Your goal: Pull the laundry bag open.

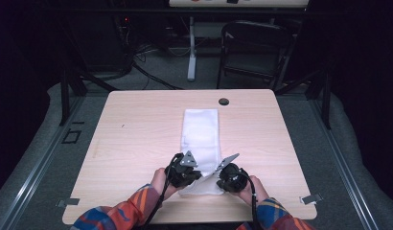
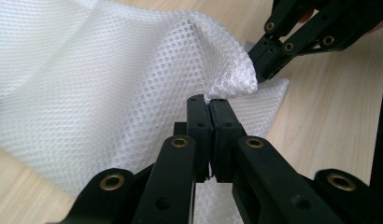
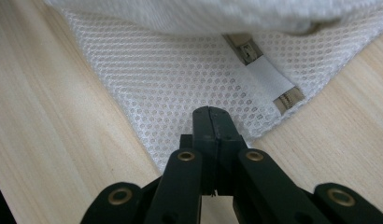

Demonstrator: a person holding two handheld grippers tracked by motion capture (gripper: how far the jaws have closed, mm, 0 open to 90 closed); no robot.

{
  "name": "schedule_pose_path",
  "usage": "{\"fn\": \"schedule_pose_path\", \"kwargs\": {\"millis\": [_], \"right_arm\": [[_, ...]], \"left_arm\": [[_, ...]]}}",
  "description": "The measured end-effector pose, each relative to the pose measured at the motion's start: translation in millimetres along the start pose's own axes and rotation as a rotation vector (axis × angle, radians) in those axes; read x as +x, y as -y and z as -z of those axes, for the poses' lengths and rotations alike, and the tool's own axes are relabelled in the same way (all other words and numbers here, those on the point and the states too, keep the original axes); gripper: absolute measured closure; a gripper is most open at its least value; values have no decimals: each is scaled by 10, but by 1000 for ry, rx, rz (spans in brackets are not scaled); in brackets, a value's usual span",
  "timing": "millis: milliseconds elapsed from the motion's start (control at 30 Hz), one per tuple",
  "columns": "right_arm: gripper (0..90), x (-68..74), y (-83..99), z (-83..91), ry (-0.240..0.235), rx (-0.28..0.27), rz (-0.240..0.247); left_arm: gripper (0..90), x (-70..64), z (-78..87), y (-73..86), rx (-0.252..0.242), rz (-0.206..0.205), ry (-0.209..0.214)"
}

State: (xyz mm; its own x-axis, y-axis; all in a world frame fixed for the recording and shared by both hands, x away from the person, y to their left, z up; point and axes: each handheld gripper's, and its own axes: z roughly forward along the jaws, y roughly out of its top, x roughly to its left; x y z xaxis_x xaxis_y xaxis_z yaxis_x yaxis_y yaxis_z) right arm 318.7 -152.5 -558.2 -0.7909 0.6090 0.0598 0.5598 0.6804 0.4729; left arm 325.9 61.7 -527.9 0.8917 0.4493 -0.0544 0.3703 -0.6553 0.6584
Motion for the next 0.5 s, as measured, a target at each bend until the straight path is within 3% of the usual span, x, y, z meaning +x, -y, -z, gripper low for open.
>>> {"fn": "schedule_pose_path", "kwargs": {"millis": [500], "right_arm": [[900,2,-5,3,2,8,-3]], "left_arm": [[888,212,335,189,-4,76,-96]]}}
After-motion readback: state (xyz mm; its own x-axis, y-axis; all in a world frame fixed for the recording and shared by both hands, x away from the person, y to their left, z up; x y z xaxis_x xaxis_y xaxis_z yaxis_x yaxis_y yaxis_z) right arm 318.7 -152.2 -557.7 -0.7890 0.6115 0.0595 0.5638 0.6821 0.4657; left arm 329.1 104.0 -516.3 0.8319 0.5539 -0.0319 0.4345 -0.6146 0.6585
